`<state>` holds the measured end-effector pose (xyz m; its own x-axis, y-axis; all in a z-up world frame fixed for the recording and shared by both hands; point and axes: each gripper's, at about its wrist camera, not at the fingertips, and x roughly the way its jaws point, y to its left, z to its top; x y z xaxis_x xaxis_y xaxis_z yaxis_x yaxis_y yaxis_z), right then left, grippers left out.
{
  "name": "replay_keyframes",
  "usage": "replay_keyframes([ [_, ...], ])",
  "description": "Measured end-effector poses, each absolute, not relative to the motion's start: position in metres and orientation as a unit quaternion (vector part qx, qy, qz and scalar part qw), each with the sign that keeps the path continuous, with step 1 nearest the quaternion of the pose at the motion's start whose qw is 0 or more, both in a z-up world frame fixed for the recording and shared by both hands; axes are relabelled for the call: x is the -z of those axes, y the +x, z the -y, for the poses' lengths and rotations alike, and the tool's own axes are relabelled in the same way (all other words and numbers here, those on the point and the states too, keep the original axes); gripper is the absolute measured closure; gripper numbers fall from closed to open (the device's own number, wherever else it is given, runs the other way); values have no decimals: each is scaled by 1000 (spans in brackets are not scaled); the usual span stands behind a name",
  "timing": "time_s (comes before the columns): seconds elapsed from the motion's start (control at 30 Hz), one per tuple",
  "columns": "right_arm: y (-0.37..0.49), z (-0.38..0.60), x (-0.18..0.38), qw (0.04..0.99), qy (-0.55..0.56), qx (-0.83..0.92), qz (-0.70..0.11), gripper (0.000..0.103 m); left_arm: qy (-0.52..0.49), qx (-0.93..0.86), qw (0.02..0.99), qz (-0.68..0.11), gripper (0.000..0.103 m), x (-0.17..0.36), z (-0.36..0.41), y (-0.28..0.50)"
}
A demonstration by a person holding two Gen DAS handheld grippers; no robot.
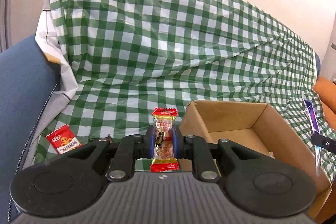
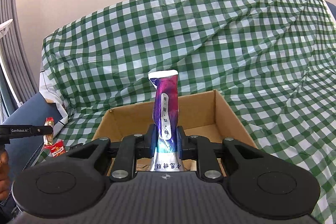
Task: Organize snacks
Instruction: 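Lift and carry the red-wrapped bar and tube bar over the box with both tools, then open the left tool over the box while the right tool releases the tube bar into it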
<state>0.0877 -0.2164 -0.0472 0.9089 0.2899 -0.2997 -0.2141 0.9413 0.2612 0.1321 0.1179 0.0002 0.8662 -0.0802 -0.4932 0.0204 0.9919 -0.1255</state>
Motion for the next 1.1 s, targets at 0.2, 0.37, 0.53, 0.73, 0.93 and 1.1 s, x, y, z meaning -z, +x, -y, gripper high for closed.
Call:
replay_keyframes([
  [0.2,84,223,47,973,111,-116,-165,83,-52,38,970,-236,85,-4,-104,130],
  [0.37,83,227,47,975,115,-101,-159,83,-28,44,975,-218,85,-8,-90,127],
  [0.53,83,225,48,977,113,-94,-158,83,0,59,977,-204,85,-9,-75,125],
  [0.73,84,222,48,977,108,-91,-159,83,13,77,980,-186,85,-11,-62,120],
  [0.93,85,221,48,978,104,-88,-159,83,18,98,980,-174,85,-13,-51,116],
  [1.1,86,219,48,978,99,-88,-160,83,29,113,979,-168,85,-12,-42,112],
])
